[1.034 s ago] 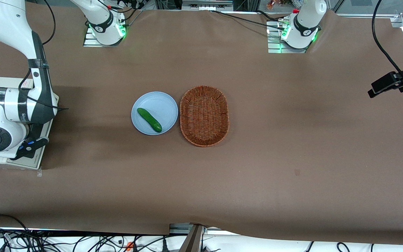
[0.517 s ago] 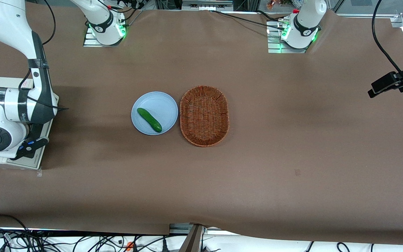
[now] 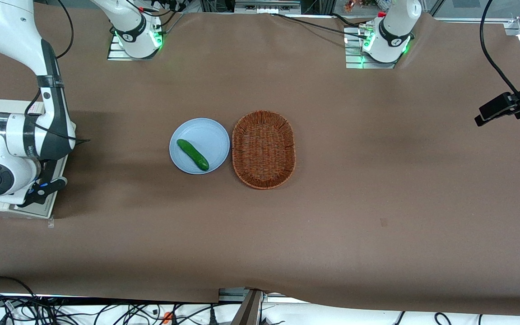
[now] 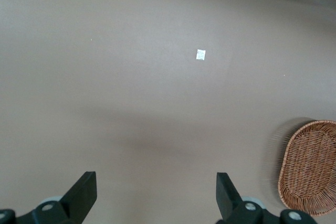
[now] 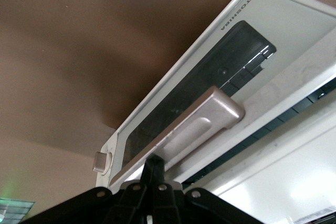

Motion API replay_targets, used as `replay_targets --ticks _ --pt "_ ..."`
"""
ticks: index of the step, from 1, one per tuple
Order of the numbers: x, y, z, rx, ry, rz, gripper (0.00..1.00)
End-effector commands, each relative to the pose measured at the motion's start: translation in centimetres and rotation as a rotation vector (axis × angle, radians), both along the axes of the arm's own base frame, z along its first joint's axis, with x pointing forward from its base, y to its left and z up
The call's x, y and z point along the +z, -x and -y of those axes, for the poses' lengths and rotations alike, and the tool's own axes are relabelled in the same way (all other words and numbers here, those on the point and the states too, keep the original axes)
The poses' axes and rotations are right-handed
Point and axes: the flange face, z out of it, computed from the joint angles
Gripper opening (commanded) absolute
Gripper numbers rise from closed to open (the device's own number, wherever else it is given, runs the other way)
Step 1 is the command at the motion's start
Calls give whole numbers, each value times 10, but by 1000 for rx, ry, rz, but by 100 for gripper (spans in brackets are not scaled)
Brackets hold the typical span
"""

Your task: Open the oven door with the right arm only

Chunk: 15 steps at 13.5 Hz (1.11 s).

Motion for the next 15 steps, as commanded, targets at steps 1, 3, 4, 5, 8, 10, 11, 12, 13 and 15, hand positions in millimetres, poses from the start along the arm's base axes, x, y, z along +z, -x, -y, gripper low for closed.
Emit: replay_targets --ticks 1,3,4,5,8,10,11,12,13,15 --pt "-25 -10 -2 7 -46 48 0" --pt "-36 -13 -4 11 -55 57 0" --pt "-40 -14 -3 11 -56 60 0" --pt "-43 -15 -5 10 -61 66 0" --pt "-55 -16 -6 3 -78 71 0" --pt "-69 -17 -9 -8 -105 72 0" --pt "-77 -18 -11 -15 -120 74 0" --pt "-83 -18 -10 -17 -127 76 0" --pt "-90 -19 -11 -14 -127 75 0" --pt "-101 -19 -10 -14 -130 70 0"
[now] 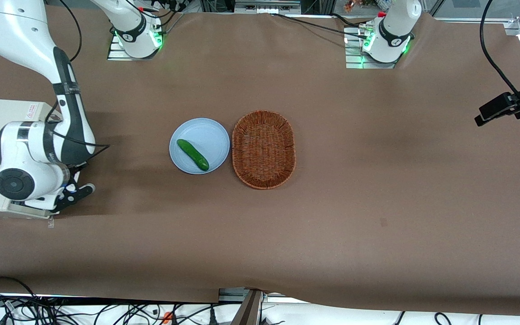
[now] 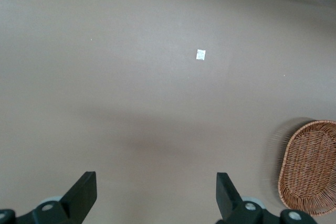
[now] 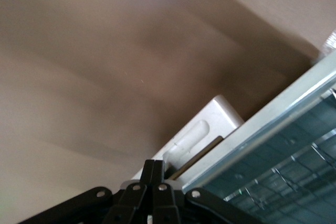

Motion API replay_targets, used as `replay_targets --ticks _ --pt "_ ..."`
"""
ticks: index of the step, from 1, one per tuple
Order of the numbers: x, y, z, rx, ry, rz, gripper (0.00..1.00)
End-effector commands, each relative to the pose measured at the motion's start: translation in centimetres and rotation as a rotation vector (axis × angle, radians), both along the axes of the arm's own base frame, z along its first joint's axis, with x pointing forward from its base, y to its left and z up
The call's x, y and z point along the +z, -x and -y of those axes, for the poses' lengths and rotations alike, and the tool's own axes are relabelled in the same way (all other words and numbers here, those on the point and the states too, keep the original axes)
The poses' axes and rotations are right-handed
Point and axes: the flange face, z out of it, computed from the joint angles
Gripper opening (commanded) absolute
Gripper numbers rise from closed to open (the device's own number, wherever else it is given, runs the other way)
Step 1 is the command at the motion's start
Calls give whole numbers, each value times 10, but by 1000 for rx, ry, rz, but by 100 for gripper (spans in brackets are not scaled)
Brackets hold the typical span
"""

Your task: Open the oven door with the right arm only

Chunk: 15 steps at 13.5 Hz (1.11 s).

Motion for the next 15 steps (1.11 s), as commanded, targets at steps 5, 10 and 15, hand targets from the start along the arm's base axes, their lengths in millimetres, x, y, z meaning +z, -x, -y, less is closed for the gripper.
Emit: replay_targets --ticks 5,10,15 --pt "-76 -12 47 7 22 50 0" --pt "-88 -9 40 -131 -37 53 0" --pt "-93 -3 21 -353 -108 39 0"
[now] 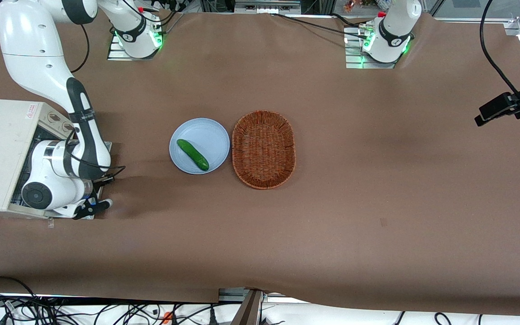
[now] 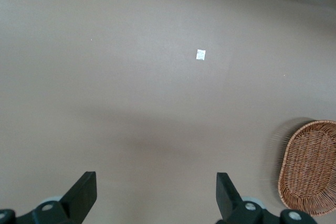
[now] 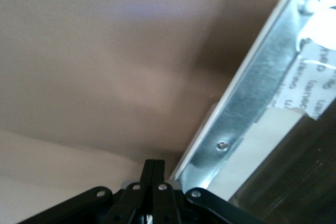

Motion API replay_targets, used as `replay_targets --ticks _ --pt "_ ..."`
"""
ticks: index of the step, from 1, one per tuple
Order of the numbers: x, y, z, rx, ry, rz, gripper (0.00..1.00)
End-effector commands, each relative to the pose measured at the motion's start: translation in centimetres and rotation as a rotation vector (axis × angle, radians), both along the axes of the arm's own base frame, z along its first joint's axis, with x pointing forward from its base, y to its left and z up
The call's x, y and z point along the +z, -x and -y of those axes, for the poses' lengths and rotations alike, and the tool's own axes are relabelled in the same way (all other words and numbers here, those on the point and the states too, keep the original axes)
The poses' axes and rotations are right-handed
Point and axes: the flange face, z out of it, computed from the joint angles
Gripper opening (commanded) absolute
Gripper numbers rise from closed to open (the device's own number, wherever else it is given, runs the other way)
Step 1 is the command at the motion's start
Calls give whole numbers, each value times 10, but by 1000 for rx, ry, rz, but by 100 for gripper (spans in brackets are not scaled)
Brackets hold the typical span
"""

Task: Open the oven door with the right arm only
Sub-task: 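Pull the handle outward and down, swinging the door open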

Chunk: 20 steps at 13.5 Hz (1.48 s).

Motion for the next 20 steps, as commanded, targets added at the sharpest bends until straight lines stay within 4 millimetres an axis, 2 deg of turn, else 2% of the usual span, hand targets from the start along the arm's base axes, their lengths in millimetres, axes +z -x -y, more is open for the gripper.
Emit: replay_targets --ticks 1,6,8,10,12,13,16,20 --pt "3 3 11 -115 13 -39 0" --pt "11 4 -26 -184 1 -67 0" --pt "21 2 -32 -175 -2 -54 0" --pt "33 -3 -38 -169 -3 -53 51" --pt "47 -6 -39 -165 -1 -70 77" --pt "56 -7 -39 -156 -5 -81 100" --pt "88 -10 -40 -147 -6 -59 100" --pt "122 -10 -41 -148 -12 -27 100"
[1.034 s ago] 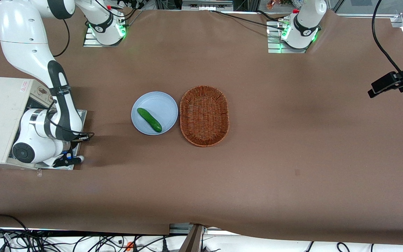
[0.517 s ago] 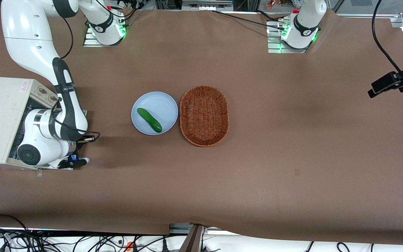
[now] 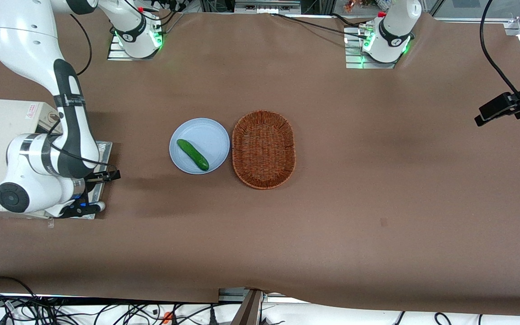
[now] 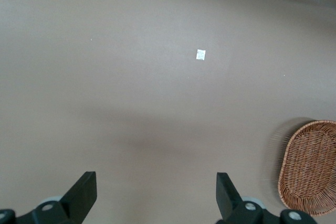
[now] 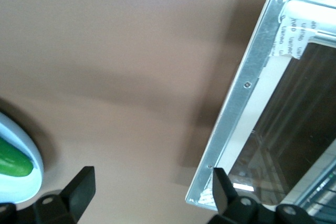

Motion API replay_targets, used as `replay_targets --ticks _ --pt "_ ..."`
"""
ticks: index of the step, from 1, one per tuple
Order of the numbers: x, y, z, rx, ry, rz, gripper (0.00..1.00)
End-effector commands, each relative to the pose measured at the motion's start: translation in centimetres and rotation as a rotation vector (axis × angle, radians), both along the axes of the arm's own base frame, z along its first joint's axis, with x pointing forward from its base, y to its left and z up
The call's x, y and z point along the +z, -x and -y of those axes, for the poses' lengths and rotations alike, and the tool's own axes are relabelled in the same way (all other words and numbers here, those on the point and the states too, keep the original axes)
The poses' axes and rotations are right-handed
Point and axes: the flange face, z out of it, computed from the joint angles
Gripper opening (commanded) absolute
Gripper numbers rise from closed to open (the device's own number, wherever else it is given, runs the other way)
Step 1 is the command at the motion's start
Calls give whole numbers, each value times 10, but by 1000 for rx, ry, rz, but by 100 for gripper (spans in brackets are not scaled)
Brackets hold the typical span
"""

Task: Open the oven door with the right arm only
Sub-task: 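Pull the handle outward and down, swinging the door open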

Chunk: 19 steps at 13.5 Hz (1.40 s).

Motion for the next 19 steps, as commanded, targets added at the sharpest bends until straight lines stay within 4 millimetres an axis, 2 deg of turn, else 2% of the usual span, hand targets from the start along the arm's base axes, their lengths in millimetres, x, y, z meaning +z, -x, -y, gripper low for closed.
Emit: replay_targets --ticks 1,6,11,13,16,19 --pt "30 2 1 1 -7 20 100" --pt "79 3 10 -11 -8 89 100" --pt "96 6 22 -22 8 91 100" --pt "124 7 23 -23 6 102 100" --pt "146 10 29 -33 12 78 100" --pt "183 15 34 -40 15 86 100"
